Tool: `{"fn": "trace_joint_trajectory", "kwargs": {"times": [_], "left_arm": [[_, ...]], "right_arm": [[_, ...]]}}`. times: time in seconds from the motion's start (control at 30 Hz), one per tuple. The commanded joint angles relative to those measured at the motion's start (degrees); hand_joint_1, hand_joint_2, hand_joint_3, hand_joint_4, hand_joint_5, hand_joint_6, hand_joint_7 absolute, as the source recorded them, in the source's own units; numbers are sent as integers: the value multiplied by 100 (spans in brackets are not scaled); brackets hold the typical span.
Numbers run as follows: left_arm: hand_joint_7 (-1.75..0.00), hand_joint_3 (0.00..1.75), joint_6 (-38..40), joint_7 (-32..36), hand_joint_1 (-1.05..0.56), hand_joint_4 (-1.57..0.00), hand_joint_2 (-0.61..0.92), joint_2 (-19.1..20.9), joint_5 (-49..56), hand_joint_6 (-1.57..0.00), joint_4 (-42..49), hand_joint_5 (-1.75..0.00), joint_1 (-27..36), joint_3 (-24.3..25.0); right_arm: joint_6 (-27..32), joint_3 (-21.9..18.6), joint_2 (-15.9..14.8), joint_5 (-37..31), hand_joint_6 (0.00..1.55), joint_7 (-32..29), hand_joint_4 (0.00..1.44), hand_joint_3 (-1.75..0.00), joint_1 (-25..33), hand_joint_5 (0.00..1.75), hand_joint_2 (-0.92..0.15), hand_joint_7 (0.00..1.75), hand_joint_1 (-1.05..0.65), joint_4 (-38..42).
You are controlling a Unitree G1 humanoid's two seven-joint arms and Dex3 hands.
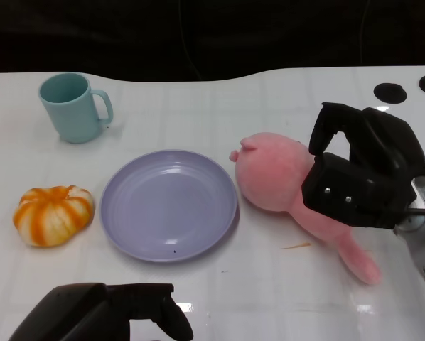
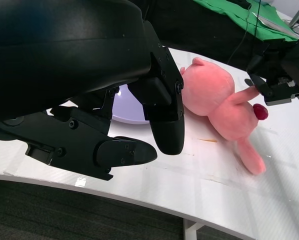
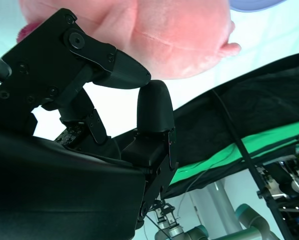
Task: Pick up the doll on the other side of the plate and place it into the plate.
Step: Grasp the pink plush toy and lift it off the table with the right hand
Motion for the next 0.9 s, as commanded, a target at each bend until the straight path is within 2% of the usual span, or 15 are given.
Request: {"fn": "trace_joint_trajectory", "kwargs": {"times": [0.03, 0.17, 0.27, 0.3, 0.33, 0.37, 0.4, 0.43, 0.5, 0.53, 0.6, 0.63, 0.67, 0.73, 0.9], "left_arm": [[-88, 40, -193, -96, -22, -62, 92, 64, -2, -72, -213, -162, 32, -77], [-88, 41, -205, -87, -21, -63, 92, 60, -5, -72, -216, -163, 28, -77], [-88, 40, -183, -100, -22, -63, 92, 65, 19, -73, -241, -164, 37, -83], [-88, 40, -156, -115, -22, -62, 92, 66, 27, -72, -260, -164, 40, -87], [-88, 40, -138, -125, -22, -62, 92, 66, 31, -72, -272, -164, 43, -89], [-88, 40, -141, -124, -22, -62, 92, 61, 10, -72, -269, -165, 39, -86], [-88, 40, -146, -121, -21, -61, 91, 57, -8, -73, -261, -164, 32, -84], [-87, 39, -157, -118, -21, -61, 91, 59, -23, -73, -250, -163, 28, -80], [-87, 38, -162, -119, -21, -62, 92, 63, -33, -73, -238, -159, 20, -75], [-86, 38, -162, -120, -21, -63, 92, 66, -35, -73, -231, -159, 12, -74], [-86, 37, -147, -129, -21, -63, 92, 68, -41, -73, -233, -160, 0, -72], [-86, 37, -148, -127, -21, -63, 92, 64, -48, -73, -233, -161, -1, -70], [-86, 37, -150, -124, -21, -63, 92, 62, -54, -73, -232, -161, -1, -69], [-86, 37, -191, -100, -21, -62, 92, 68, -57, -73, -193, -162, -8, -61], [-86, 38, -148, -135, -21, -62, 92, 86, -51, -73, -209, -162, -10, -58]], "right_arm": [[-135, -123, -34, 121, 79, -2, 98, -144, -5, 175, -30, 175, -13, -111], [-153, -107, -39, 67, 79, 3, 98, -145, -9, 175, -29, 175, -13, -212], [198, -160, 19, 69, 78, 111, 97, -144, 81, 175, -28, 175, -13, -544], [380, -178, 35, 56, 79, 168, 96, -144, 116, 175, -26, 157, -14, -685], [514, -186, 43, 45, 80, 213, 95, -144, 141, 175, -26, 147, -14, -791], [969, -222, 71, 43, 80, 435, 95, -144, 171, 175, -26, 142, -15, -1092], [1340, -248, 92, 44, 74, 627, 86, -117, 189, 153, -36, 108, -19, -1334], [1800, -236, 64, -9, 76, 923, 83, -100, 195, 145, -43, 85, -21, -1633], [2597, -150, -50, -139, 63, 1524, 70, -41, 179, 118, -75, 40, -39, -2147], [2944, -104, -121, -193, 59, 1827, 69, -25, 169, 113, -83, 30, -44, -2382], [3568, 53, -295, -363, 49, 2402, 56, -15, 133, 82, -90, 14, -53, -2792], [3818, 179, -411, -510, 41, 2660, 47, -17, 110, 60, -91, 6, -60, -2967], [3994, 275, -491, -618, 38, 2829, 44, -18, 92, 50, -92, 3, -64, -3083], [4153, 507, -734, -893, 32, 3145, 40, -21, 140, 39, -92, 1, -72, -3391], [4331, 925, -1114, -1512, 27, 3652, 32, -22, 294, 31, -92, 0, -85, -3900]]}}
